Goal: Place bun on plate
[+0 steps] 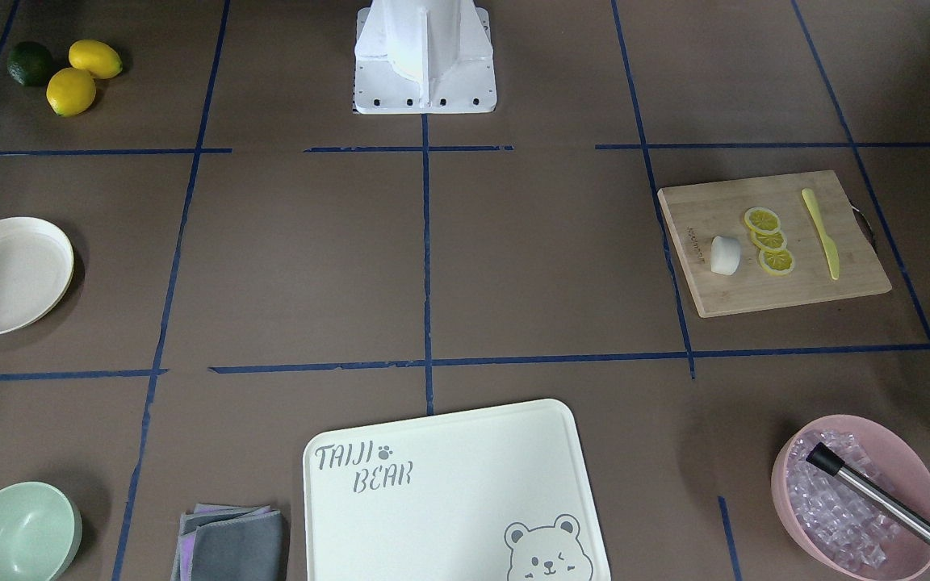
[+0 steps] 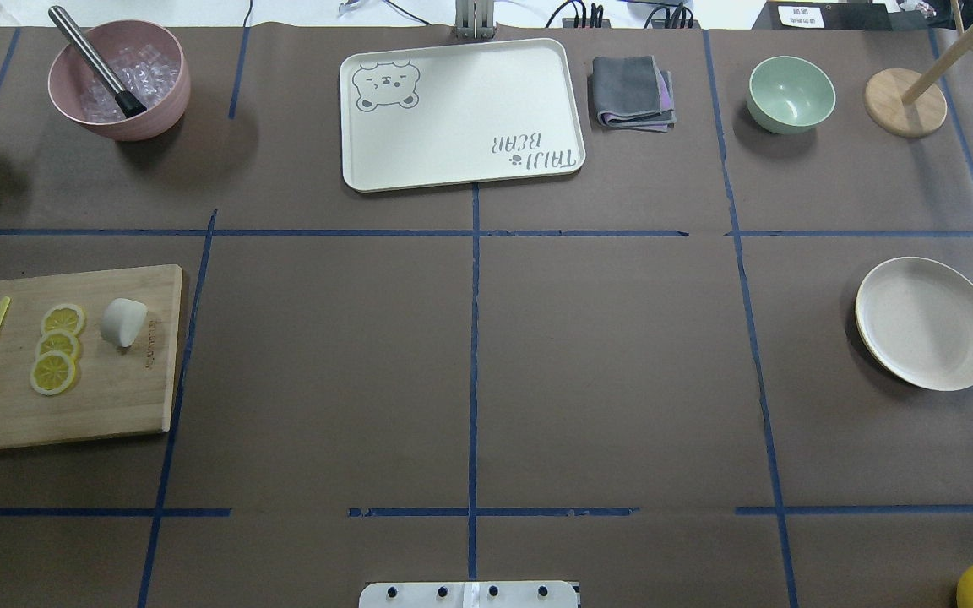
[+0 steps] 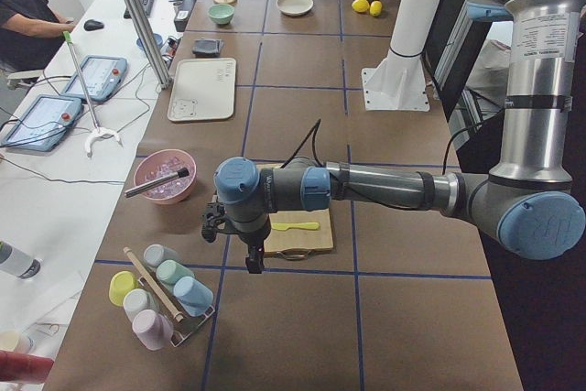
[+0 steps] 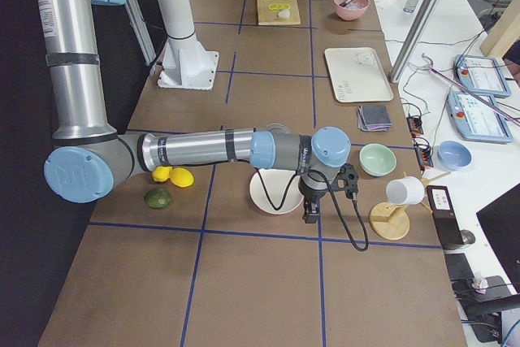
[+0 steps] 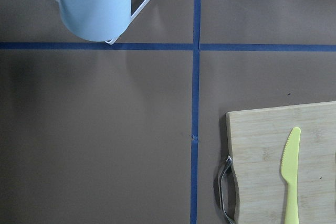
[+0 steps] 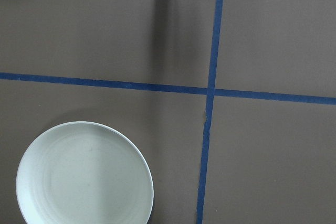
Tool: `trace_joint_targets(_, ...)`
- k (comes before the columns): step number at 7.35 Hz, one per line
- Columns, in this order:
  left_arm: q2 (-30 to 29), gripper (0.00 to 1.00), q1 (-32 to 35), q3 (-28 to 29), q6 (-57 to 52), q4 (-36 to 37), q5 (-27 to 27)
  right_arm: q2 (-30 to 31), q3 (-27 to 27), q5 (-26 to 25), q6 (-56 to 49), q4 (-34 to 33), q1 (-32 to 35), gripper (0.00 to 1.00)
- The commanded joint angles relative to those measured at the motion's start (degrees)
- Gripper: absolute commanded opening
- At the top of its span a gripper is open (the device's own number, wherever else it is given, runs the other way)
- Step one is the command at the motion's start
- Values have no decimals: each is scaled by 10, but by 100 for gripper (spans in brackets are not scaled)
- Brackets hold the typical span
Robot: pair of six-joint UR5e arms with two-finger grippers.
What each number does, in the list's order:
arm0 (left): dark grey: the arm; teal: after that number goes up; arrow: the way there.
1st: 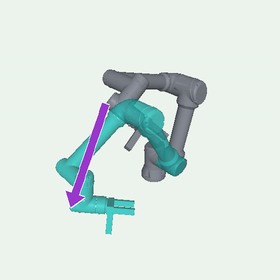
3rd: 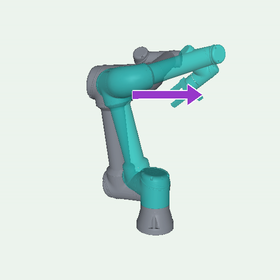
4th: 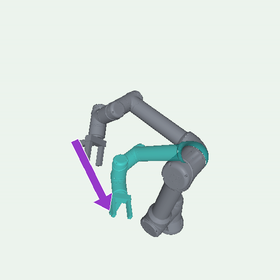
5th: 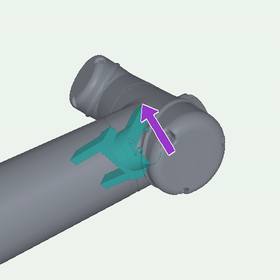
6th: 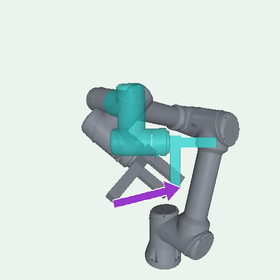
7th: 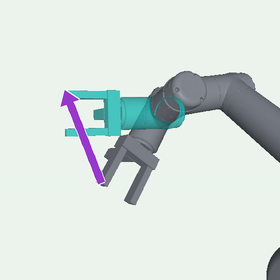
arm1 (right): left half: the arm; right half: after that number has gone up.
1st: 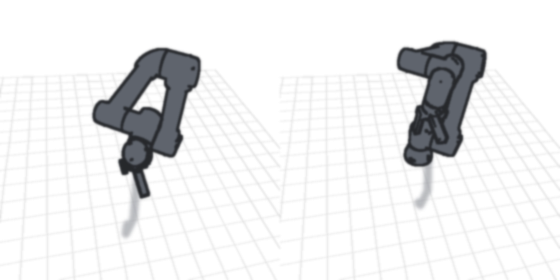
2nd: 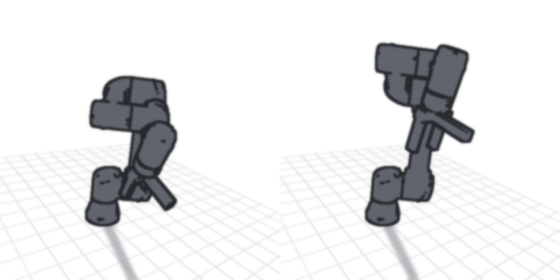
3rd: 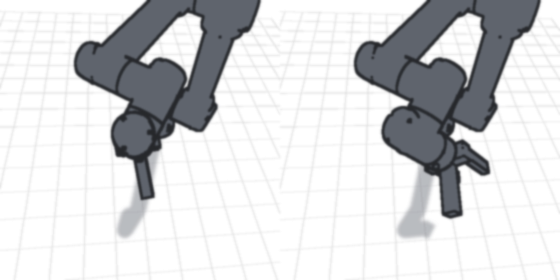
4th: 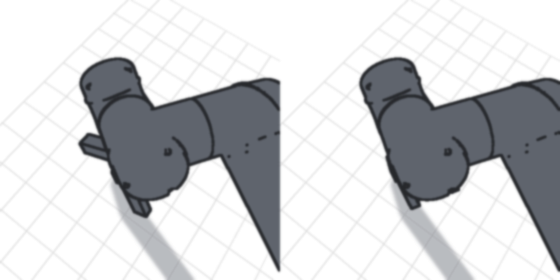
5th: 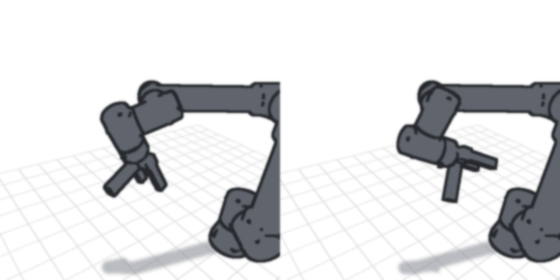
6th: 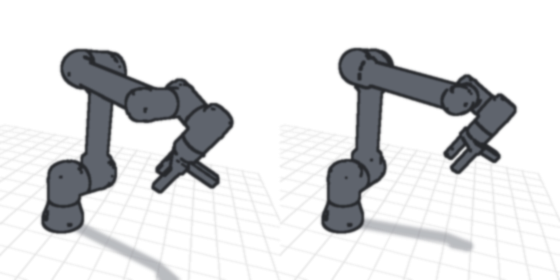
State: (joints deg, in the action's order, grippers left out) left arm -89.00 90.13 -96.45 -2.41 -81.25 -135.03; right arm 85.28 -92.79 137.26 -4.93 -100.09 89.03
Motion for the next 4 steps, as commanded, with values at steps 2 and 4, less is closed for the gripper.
trace_joint_targets(2, 4, 100, -10, -12, -30, -16, 18, 38, -1, -2, 0, 10, 0, 100)
trace_joint_targets(4, 7, 100, -42, -16, -15, -3, 18, 38, -6, -4, 4, 10, 0, 100)
